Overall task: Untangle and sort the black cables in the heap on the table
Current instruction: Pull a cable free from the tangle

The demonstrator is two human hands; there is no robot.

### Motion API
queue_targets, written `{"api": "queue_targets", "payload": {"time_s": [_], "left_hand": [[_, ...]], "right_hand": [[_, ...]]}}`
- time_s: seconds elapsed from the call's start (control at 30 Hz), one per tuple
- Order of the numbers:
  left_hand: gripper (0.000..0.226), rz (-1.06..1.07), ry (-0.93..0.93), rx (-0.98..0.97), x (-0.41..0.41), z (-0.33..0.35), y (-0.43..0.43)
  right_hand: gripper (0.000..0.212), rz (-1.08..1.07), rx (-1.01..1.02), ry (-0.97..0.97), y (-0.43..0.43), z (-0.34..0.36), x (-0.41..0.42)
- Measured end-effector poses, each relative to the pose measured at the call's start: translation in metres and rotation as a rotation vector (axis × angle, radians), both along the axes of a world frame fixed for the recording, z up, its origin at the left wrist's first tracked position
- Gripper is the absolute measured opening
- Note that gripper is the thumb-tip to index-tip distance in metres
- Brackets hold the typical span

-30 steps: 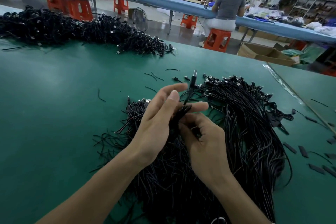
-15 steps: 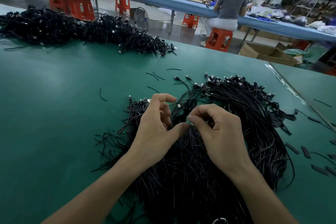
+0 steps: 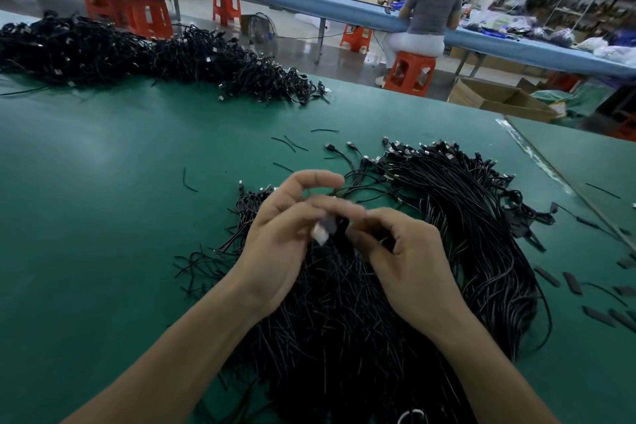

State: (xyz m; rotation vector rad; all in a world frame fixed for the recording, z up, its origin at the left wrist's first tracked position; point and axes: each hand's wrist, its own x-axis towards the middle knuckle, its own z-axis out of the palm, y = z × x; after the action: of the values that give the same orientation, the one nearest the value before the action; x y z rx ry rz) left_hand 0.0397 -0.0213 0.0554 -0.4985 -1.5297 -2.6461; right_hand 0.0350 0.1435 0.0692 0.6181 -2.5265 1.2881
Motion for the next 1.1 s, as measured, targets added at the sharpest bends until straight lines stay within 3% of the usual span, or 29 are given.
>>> {"api": "queue_targets", "payload": {"time_s": [0.07, 0.17, 0.23, 0.3, 0.47, 0.57, 0.63, 0.77, 0.97, 1.1], "left_hand": [[0.027, 0.021, 0.047, -0.101, 0.002, -0.001, 0.000], [0.011, 0.224, 0.126, -0.367, 0.002, -0.008, 0.003], [0.024, 0.377, 0.156, -0.587, 0.001, -0.016, 0.003], [0.027, 0.443, 0.129, -0.652, -0.001, -0.022, 0.001], [0.026, 0.402, -0.035, -0.572, -0.004, -0.023, 0.005], [0.025, 0.248, -0.165, -0.415, -0.005, -0.016, 0.008], [0.011, 0.127, -0.219, -0.284, -0.006, -0.012, 0.012], [0.037, -0.061, -0.325, 0.041, -0.006, -0.001, 0.016], [0.028, 0.061, -0.170, -0.066, -0.008, -0.006, 0.012], [0.036, 0.090, -0.004, -0.277, -0.007, -0.018, 0.001]], "right_hand": [[0.019, -0.036, 0.010, -0.036, 0.001, -0.003, -0.003], [0.017, -0.103, -0.006, -0.020, 0.004, -0.003, -0.007], [0.013, -0.139, -0.029, 0.035, 0.006, -0.001, -0.008], [0.010, -0.135, -0.042, 0.092, 0.003, 0.001, -0.006], [0.011, -0.123, -0.086, 0.206, -0.003, 0.006, 0.001], [0.011, -0.139, -0.143, 0.274, -0.006, 0.005, 0.003], [0.011, -0.134, -0.156, 0.332, -0.011, 0.003, 0.005], [0.007, -0.095, -0.125, 0.331, -0.014, -0.004, 0.005], [0.016, -0.047, -0.112, 0.175, -0.012, -0.016, 0.008], [0.014, -0.031, -0.172, -0.037, -0.006, -0.024, 0.006]]}}
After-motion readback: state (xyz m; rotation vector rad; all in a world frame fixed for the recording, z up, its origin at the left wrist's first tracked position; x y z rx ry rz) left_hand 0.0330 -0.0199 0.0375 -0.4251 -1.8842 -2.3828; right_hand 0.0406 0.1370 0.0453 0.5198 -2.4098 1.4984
